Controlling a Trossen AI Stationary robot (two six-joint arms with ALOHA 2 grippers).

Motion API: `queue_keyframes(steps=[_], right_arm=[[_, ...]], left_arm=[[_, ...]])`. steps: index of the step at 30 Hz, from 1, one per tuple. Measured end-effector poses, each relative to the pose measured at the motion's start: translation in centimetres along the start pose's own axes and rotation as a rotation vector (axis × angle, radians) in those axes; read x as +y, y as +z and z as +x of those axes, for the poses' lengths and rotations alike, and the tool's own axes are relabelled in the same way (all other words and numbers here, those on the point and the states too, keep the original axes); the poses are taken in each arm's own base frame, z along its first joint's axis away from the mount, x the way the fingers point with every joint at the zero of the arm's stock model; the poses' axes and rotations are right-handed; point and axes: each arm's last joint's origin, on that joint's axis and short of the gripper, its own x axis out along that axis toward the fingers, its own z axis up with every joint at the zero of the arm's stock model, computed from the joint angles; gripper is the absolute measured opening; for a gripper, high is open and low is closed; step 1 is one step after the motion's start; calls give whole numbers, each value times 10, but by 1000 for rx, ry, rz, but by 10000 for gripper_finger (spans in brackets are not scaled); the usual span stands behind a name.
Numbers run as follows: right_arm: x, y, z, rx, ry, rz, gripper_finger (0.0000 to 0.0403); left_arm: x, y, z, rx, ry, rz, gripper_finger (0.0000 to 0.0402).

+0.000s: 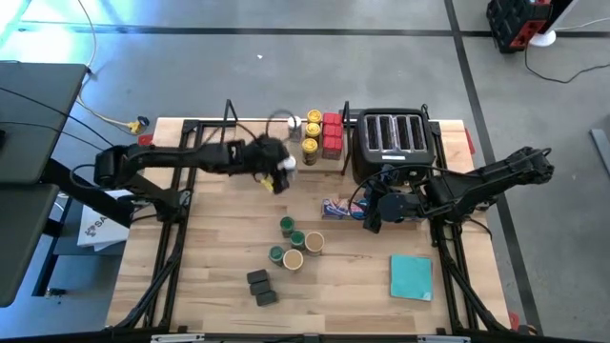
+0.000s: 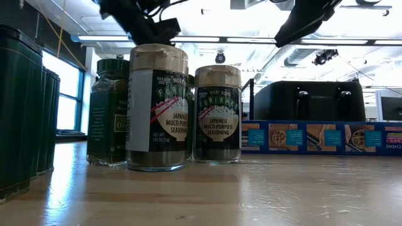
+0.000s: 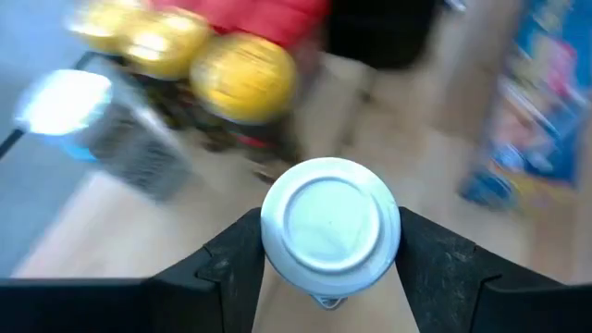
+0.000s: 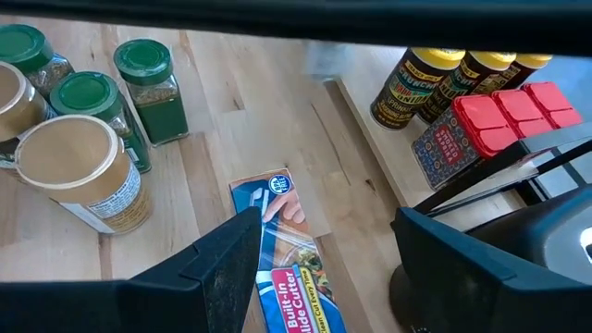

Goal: Shelf spices
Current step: Put the white seasoning bottle on the shelf aligned with the other white seasoning bottles

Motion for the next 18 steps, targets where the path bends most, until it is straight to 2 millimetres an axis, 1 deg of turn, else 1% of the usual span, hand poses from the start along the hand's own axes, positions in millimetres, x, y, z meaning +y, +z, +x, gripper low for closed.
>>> queue_keyframes(steps=[2,4,9,14,18], right_arm=[[0,0,0,-4,-4,-2,243],[0,1,0,-7,-3,1,243],[0,1,0,-9,-2,6,243],[0,1,0,-9,-2,6,243],[0,1,0,-9,-2,6,243]], left_arm=[[11,7,1,-7,28,-39,200],[22,11,6,-6,46,-66,200],[44,9,26,27,87,-119,200],[53,5,47,44,96,-146,200],[60,7,57,10,102,-166,201]])
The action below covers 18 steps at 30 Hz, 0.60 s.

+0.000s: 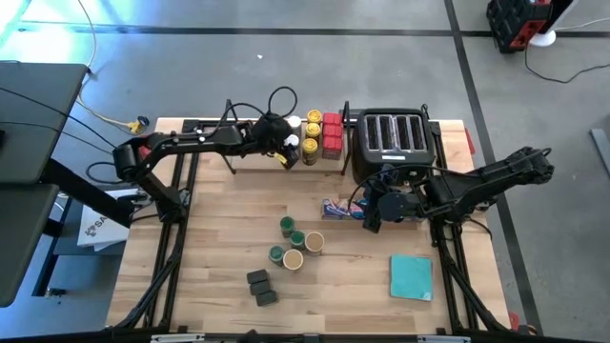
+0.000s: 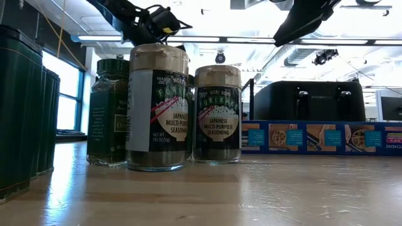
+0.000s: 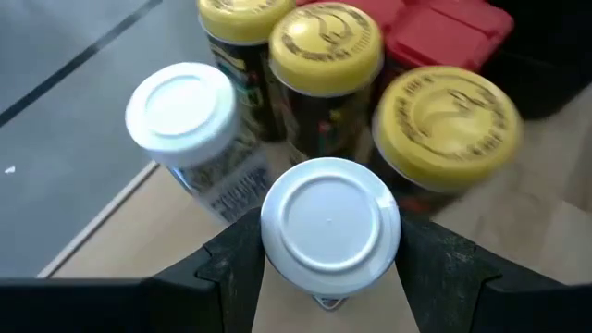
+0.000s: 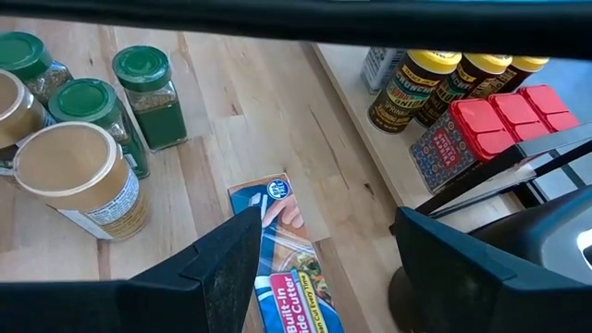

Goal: Shelf spices
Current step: Put the white seasoning bottle on the shelf aligned with the other white seasoning bottles

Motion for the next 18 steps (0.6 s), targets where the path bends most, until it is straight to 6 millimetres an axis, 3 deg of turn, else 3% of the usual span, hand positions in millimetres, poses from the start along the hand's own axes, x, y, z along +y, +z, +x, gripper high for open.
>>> queue_keyframes(steps=[18], right_arm=[[0,0,0,-3,1,2,243]], left_arm=[[9,3,11,-43,74,-32,201]])
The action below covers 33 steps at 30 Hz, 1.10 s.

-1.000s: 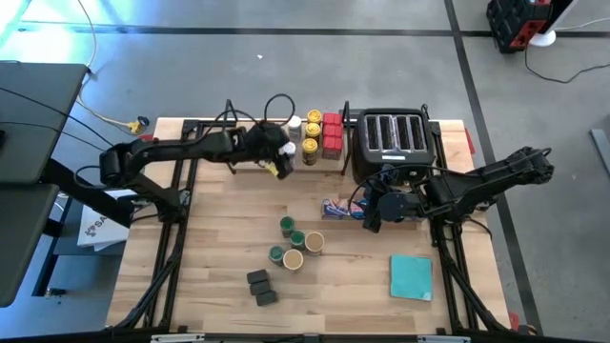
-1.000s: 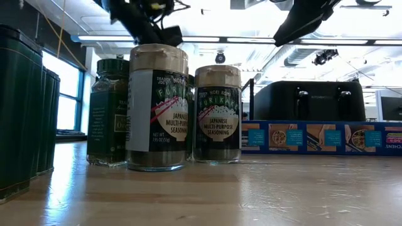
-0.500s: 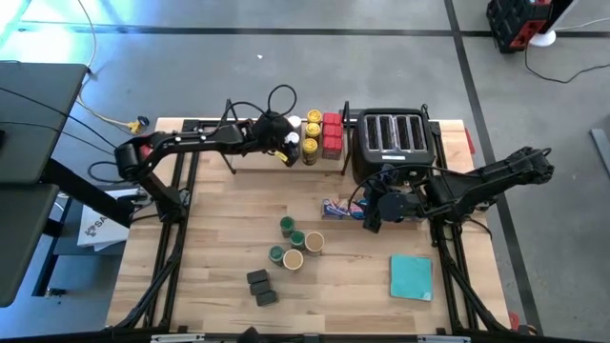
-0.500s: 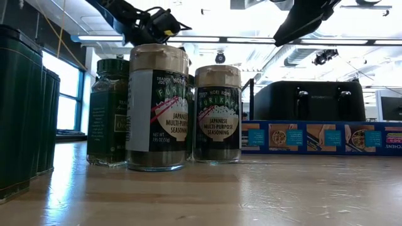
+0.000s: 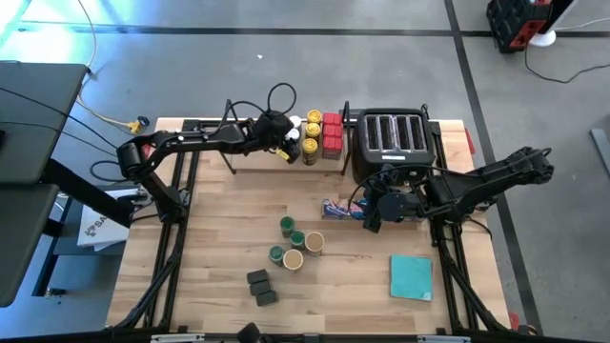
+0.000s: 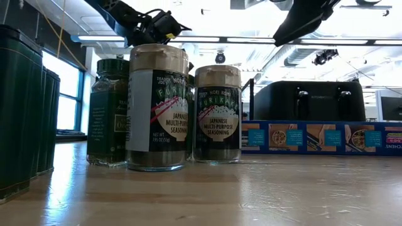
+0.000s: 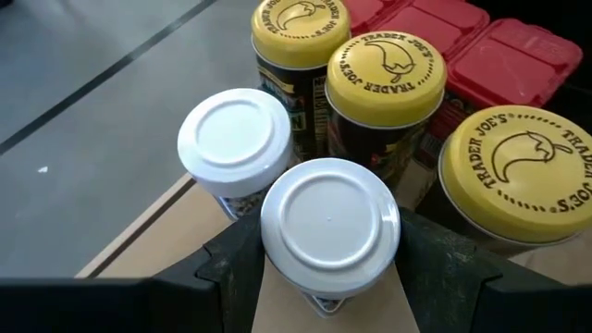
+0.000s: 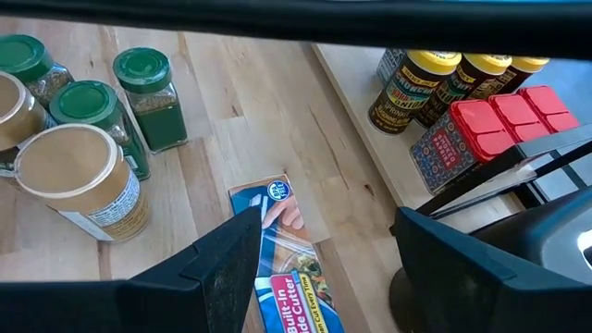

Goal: Shelf spices
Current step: Put the white seasoning bottle on the shelf aligned with the other white seasoning bottles, then put the bottom green seasoning bottle on the shelf

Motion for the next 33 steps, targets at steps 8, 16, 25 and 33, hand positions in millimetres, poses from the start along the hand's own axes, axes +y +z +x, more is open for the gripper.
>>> queue_keyframes(steps=[8,16,25,33], right_arm=[[0,0,0,0,0,0,243],[0,0,0,0,0,0,243],[0,0,0,0,0,0,243],[0,0,0,-1,0,1,243]], left_arm=[[8,1,2,-3,16,-25,216],[6,4,2,-28,-31,-31,245],[6,6,1,-56,-36,-36,248],[11,15,-22,-88,-39,-26,248]])
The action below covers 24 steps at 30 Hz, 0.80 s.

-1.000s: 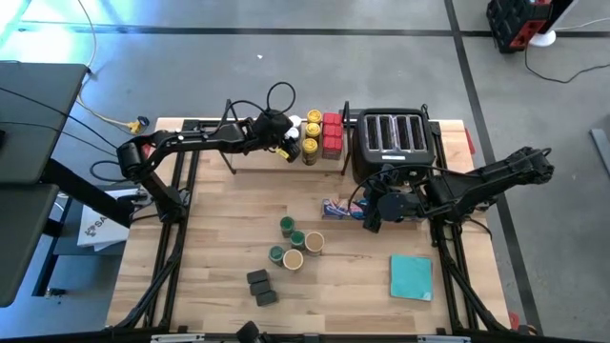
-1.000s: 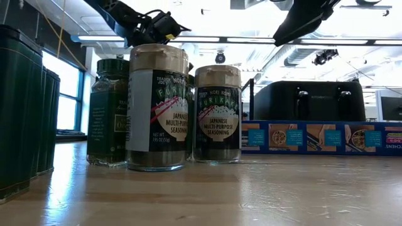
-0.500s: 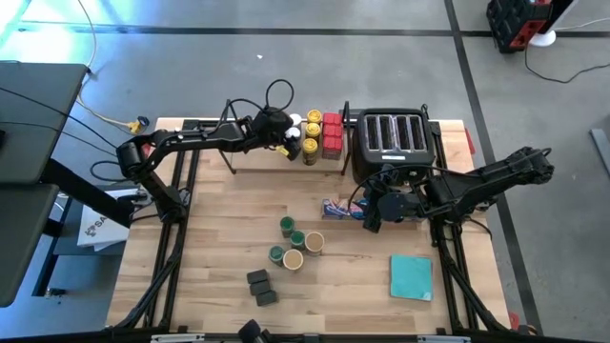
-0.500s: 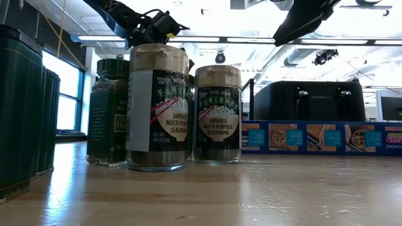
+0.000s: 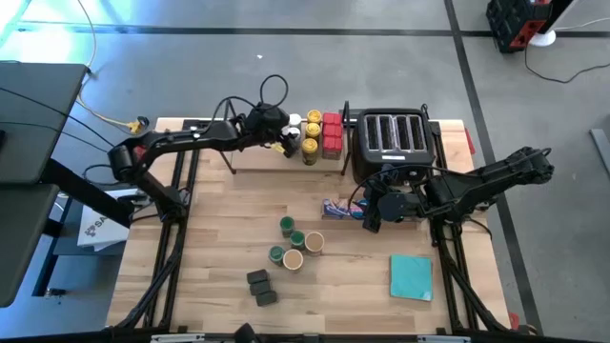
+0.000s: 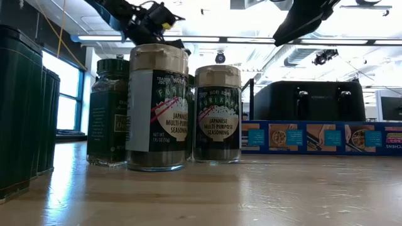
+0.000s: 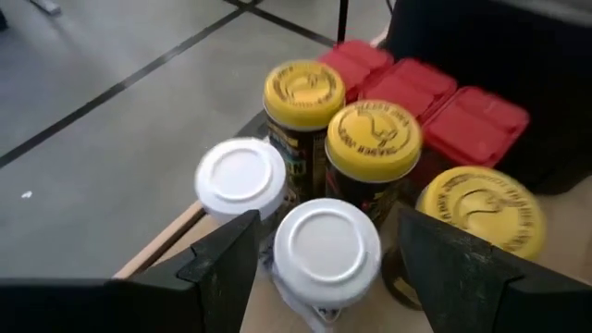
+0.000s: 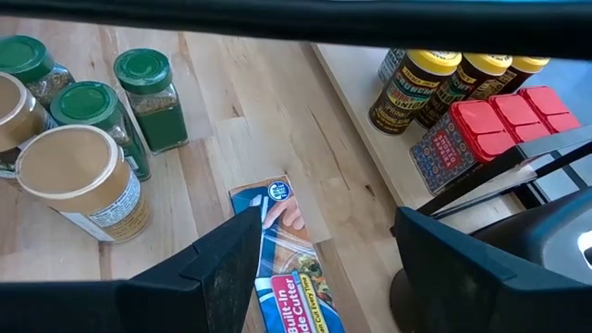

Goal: Shelf spices
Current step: Put the bottom green seasoning bottle on the shelf

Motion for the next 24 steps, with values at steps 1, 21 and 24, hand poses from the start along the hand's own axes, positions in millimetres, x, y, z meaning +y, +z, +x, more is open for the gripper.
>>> queue_keyframes(steps=[1,21,24], right_arm=[[0,0,0,-1,0,1,243],[10,-12,19,-113,49,10,243],[10,-11,19,-122,52,-19,243]], left_arm=[[1,2,-7,-3,-1,0,248],[-111,-83,-154,130,-477,218,248],[-135,-112,-169,163,-536,322,246]])
